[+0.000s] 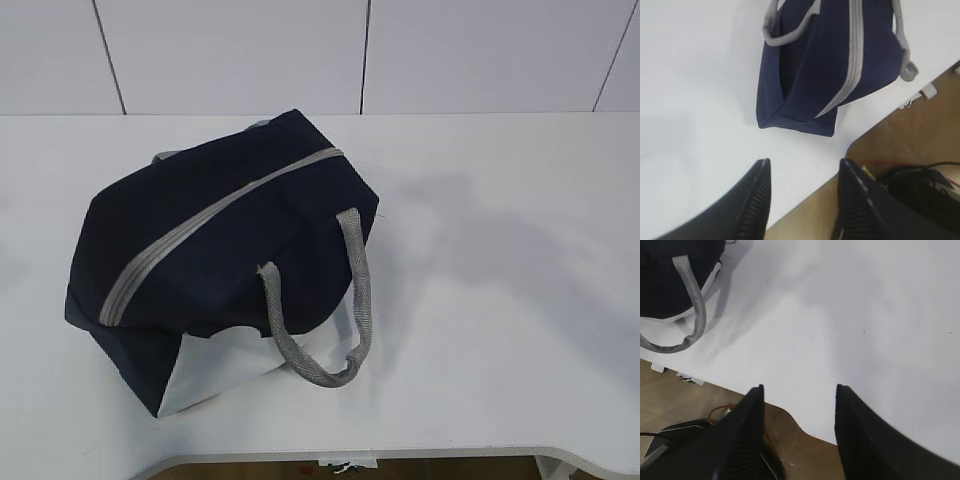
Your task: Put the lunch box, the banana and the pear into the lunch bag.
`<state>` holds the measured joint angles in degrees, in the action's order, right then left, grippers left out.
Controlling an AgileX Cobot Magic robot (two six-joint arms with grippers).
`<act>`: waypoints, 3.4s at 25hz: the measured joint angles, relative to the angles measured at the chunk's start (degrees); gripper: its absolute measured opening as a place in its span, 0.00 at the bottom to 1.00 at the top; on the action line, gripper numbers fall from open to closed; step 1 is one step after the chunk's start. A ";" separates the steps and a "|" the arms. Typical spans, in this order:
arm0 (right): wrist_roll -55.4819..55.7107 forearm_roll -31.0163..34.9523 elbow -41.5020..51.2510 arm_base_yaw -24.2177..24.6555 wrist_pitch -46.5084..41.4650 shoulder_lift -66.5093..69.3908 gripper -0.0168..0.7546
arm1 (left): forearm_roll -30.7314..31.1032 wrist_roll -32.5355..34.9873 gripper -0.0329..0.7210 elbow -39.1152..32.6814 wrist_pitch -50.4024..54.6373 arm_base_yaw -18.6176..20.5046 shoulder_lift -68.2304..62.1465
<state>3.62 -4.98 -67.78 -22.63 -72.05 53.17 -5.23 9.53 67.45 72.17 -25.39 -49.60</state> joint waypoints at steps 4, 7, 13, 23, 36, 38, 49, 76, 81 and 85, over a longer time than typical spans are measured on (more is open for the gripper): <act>0.00 0.00 2.90 0.00 -0.11 -8.71 0.50 | -0.26 0.00 0.48 -2.12 0.36 0.00 7.56; 0.00 0.34 4.74 0.00 -0.37 -15.21 0.50 | -1.03 0.00 0.48 -4.14 0.45 0.00 13.52; -0.49 -0.12 10.61 0.00 -0.53 -26.00 0.50 | -1.15 0.00 0.48 -10.96 0.48 0.00 25.38; -1.16 -0.21 26.34 0.00 2.62 -40.37 0.49 | 2.03 0.00 0.40 -23.91 -0.04 0.00 40.44; -1.34 -0.21 37.52 0.00 9.29 -48.91 0.49 | 3.59 0.00 0.37 -37.02 -7.31 0.00 49.05; -1.34 -0.21 37.61 0.00 9.18 -50.27 0.49 | 3.59 0.00 0.37 -37.29 -7.45 0.00 49.05; -2.82 4.98 39.07 0.00 6.61 -54.13 0.49 | 5.23 -2.69 0.37 -37.29 -8.13 0.00 49.05; -3.04 7.52 39.12 15.56 6.61 -54.13 0.49 | 2.13 -3.01 0.37 -37.29 -8.13 21.92 49.05; -3.04 7.52 39.12 15.56 6.61 -54.13 0.49 | 0.68 -3.01 0.36 -37.29 -8.13 21.92 49.05; -3.07 7.52 39.12 15.56 6.61 -54.13 0.49 | 0.29 -3.01 0.36 -37.29 -8.13 21.92 49.05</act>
<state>0.55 2.54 -28.67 -7.07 -65.45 -0.96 -4.94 6.52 30.16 64.04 -3.47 -0.55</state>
